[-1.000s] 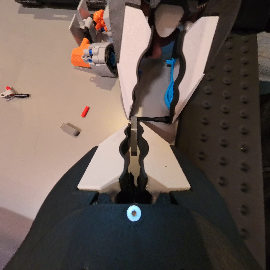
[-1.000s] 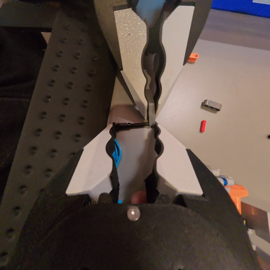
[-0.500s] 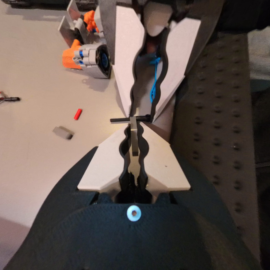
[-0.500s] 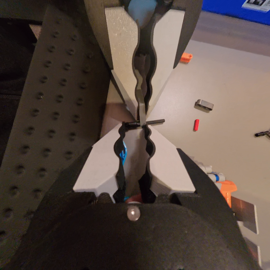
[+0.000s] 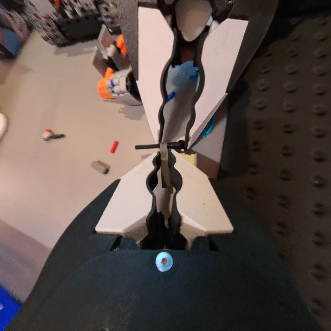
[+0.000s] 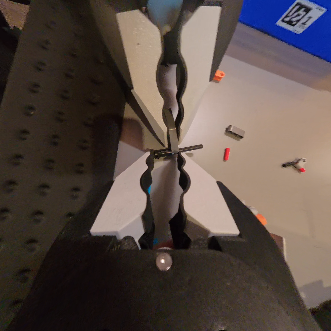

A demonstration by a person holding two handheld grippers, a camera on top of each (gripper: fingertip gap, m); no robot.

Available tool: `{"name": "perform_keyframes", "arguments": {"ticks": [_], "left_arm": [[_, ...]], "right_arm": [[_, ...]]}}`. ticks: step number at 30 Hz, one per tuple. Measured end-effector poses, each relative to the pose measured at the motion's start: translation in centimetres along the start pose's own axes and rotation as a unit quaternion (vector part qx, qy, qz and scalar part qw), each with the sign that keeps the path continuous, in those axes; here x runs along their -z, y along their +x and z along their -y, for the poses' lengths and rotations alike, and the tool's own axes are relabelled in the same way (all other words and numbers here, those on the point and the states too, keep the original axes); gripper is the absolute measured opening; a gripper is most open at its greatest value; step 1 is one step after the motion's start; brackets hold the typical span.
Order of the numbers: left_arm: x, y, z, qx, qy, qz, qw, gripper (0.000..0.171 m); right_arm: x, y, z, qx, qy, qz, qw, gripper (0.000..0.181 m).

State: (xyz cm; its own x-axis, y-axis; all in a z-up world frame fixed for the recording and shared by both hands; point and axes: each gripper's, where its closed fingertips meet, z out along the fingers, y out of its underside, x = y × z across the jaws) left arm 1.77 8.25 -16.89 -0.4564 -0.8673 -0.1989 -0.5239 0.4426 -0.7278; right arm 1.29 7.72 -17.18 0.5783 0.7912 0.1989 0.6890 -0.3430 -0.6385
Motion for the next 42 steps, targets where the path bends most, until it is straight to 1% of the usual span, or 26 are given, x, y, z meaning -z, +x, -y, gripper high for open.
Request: {"name": "perform_keyframes", "arguments": {"ticks": [2, 3, 4, 6, 8, 9, 11, 12, 14, 15, 17, 18, 20, 22, 23, 26, 29, 31, 33, 35, 37, 39, 42], "left_arm": [[0.9, -1.0, 1.0, -0.025, 0.026, 0.045, 0.998, 0.005], [1.6, -2.0, 1.6, -0.044, 0.042, 0.087, 0.994, 0.005], [2.5, -3.1, 2.0, -0.074, 0.046, 0.138, 0.987, 0.005], [3.8, -3.7, 3.1, -0.15, 0.046, 0.203, 0.967, 0.005], [4.7, -3.5, 4.6, -0.227, 0.054, 0.249, 0.94, 0.005], [4.9, -3.4, 5.0, -0.259, 0.047, 0.264, 0.928, 0.005], [5.3, -3.0, 5.9, -0.305, 0.045, 0.282, 0.908, 0.005], [5.5, -2.6, 6.3, -0.319, 0.048, 0.282, 0.904, 0.005], [6.0, -2.3, 6.8, -0.335, 0.054, 0.285, 0.896, 0.005], [6.3, -2.1, 7.1, -0.34, 0.06, 0.282, 0.895, 0.005], [6.8, -1.8, 7.7, -0.346, 0.072, 0.282, 0.892, 0.005], [6.9, -1.7, 7.9, -0.352, 0.074, 0.283, 0.889, 0.005], [7.1, -1.3, 8.5, -0.358, 0.083, 0.277, 0.888, 0.005], [7.5, -1.3, 9.0, -0.37, 0.085, 0.283, 0.881, 0.005], [7.6, -1.2, 9.1, -0.37, 0.086, 0.279, 0.882, 0.006], [8.1, -1.2, 9.6, -0.373, 0.099, 0.285, 0.877, 0.006], [8.5, -1.8, 9.7, -0.362, 0.106, 0.293, 0.879, 0.007], [8.9, -2.6, 9.5, -0.34, 0.109, 0.302, 0.884, 0.009], [9.6, -3.4, 9.3, -0.307, 0.122, 0.313, 0.891, 0.017], [10.1, -4.0, 9.1, -0.264, 0.14, 0.31, 0.903, 0.024], [10.8, -4.8, 9.0, -0.205, 0.158, 0.311, 0.914, 0.026], [11.8, -5.7, 9.0, -0.146, 0.188, 0.31, 0.92, 0.029], [12.9, -6.1, 9.4, -0.041, 0.251, 0.263, 0.931, 0.03]], "right_arm": [[0.9, 1.0, 0.9, -0.024, 0.033, -0.022, 0.999, 0.024], [1.6, 1.4, 1.3, -0.034, 0.052, -0.03, 0.998, 0.022], [2.4, 1.7, 1.7, -0.043, 0.067, -0.037, 0.996, 0.013], [3.5, 2.1, 2.4, -0.077, 0.103, -0.034, 0.991, 0.027], [4.0, 1.8, 2.9, -0.109, 0.136, -0.009, 0.985, 0.028], [4.5, 1.7, 3.5, -0.115, 0.157, 0.0, 0.981, 0.03], [5.6, 1.6, 4.8, -0.124, 0.203, 0.017, 0.971, 0.027], [6.0, 1.5, 5.3, -0.127, 0.219, 0.023, 0.967, 0.025], [6.5, 1.6, 5.7, -0.129, 0.24, 0.024, 0.962, 0.019], [6.8, 1.6, 5.9, -0.129, 0.248, 0.024, 0.96, 0.013], [7.3, 1.7, 6.4, -0.136, 0.267, 0.031, 0.954, 0.007], [7.4, 1.8, 6.5, -0.143, 0.275, 0.035, 0.95, 0.01], [7.4, 1.5, 6.8, -0.152, 0.28, 0.049, 0.947, 0.021], [7.6, 1.0, 7.3, -0.144, 0.289, 0.06, 0.945, 0.015], [7.7, 0.9, 7.5, -0.139, 0.292, 0.059, 0.944, 0.009], [8.3, 1.1, 8.0, -0.132, 0.304, 0.044, 0.942, 0.006], [8.4, 1.8, 8.5, -0.122, 0.298, -0.002, 0.947, 0.005], [8.6, 2.5, 8.7, -0.12, 0.293, -0.036, 0.948, 0.005], [8.8, 3.3, 8.8, -0.113, 0.286, -0.079, 0.948, 0.005], [9.3, 4.3, 9.1, -0.114, 0.291, -0.119, 0.942, 0.004], [10.0, 5.4, 9.4, -0.108, 0.296, -0.168, 0.934, 0.004], [10.6, 6.2, 9.6, -0.088, 0.295, -0.222, 0.925, 0.005], [11.5, 6.8, 10.1, -0.062, 0.3, -0.278, 0.91, 0.005]]}}
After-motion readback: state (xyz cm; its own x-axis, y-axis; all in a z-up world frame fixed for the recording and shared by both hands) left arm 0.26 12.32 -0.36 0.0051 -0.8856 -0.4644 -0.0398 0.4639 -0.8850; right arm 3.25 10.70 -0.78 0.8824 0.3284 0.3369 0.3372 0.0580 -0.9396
